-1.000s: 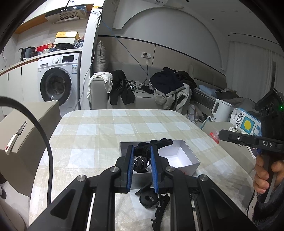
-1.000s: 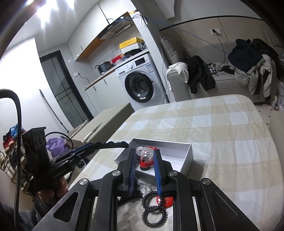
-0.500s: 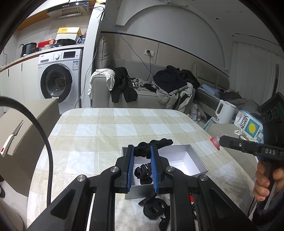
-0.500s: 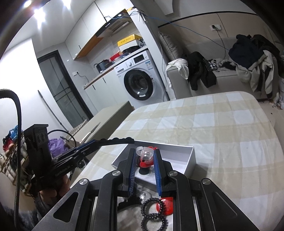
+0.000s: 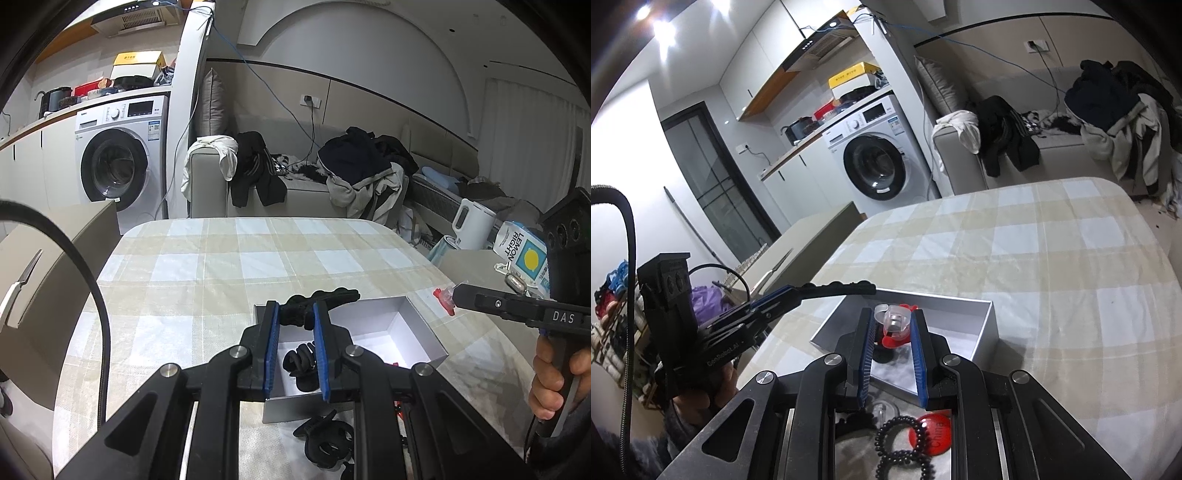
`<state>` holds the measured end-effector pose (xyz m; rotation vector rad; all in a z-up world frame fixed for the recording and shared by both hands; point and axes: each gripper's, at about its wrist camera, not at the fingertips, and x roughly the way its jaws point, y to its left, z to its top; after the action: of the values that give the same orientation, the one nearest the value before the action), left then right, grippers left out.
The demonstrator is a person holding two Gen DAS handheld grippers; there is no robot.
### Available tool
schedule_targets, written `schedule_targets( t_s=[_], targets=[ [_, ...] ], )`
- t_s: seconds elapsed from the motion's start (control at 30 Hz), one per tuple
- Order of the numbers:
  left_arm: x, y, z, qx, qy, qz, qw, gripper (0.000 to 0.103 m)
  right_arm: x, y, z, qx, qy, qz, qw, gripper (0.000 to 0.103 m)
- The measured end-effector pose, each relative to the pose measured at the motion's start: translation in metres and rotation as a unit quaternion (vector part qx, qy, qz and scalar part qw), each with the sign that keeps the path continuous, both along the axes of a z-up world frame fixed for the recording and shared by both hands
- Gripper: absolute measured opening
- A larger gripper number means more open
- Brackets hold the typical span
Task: Organize jewelry
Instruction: 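Lower the clear-and-red container into the grey box and open the right gripper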
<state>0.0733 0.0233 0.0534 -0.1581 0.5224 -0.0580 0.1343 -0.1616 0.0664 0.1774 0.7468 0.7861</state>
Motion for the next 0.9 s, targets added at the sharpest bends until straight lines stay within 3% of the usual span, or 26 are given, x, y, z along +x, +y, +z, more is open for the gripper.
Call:
schedule_targets(
  t_s=[0.9],
  targets=[
    [0.012,-0.009,-0.019,0.013,0.034,-0.027,0.999,0.013,0.02,0.002,-0.031,0.002,0.056,-0.012,0.998,0.018]
  ],
)
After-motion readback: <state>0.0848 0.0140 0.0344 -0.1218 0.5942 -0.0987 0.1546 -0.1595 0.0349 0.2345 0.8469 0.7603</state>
